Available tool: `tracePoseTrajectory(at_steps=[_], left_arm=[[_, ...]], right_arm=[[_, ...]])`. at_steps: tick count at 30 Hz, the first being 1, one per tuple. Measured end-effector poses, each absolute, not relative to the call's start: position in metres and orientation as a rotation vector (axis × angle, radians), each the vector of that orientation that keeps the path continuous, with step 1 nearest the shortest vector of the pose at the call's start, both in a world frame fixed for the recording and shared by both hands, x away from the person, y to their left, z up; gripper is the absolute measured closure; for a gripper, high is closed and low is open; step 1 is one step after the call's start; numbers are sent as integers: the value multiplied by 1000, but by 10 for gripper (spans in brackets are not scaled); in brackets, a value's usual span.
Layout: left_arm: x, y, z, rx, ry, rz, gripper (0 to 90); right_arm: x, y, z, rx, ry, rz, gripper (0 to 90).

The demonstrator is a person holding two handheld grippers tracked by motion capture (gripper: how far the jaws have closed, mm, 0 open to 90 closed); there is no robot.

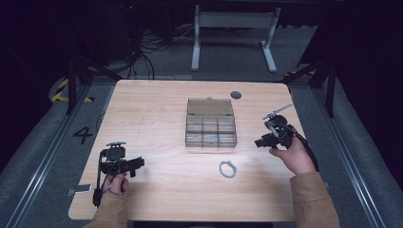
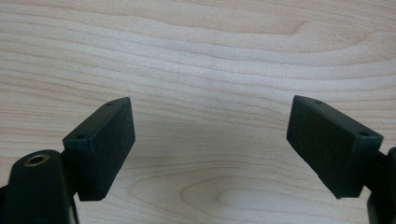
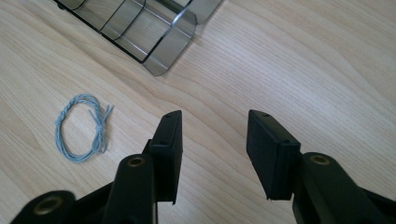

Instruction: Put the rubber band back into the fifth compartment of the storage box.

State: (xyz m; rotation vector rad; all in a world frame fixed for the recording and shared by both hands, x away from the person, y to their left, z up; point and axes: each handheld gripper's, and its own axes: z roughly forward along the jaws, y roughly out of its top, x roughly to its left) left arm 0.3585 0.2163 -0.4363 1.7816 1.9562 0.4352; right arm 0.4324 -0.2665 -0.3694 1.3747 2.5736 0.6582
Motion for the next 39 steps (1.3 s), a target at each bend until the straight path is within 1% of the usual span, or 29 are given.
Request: tracePoseTrajectory(at_steps=[3,7,9,15,22,28,34,39], left_arm=[[360,214,-436,1782,1953,437,161],[361,213,-436,1789,1942,435,161],[360,213,-436,1788,1942,434,161],[360,214,-435,1777,1949,432,161],[360,213,-435,1789,1940,433,161],[361,213,-435,1790,1937,429,161],[361,212,-435,1783,1938,430,161],[362,212,-435,1795,1932,429,161]], right_arm=[[430,-268,-368,1369,2563,670,519],[425,-269,-362,1344,2544,708,501],[422,-267,-357,1340,2541,713,477],[414,-260,-348,1317,2563,718,459],[406,-242,-343,1232,2630,708,474],[402,-229,-346,1130,2724,686,534],[398,-219,-344,1082,2756,693,558],[395,-210,-347,1007,2781,632,591]])
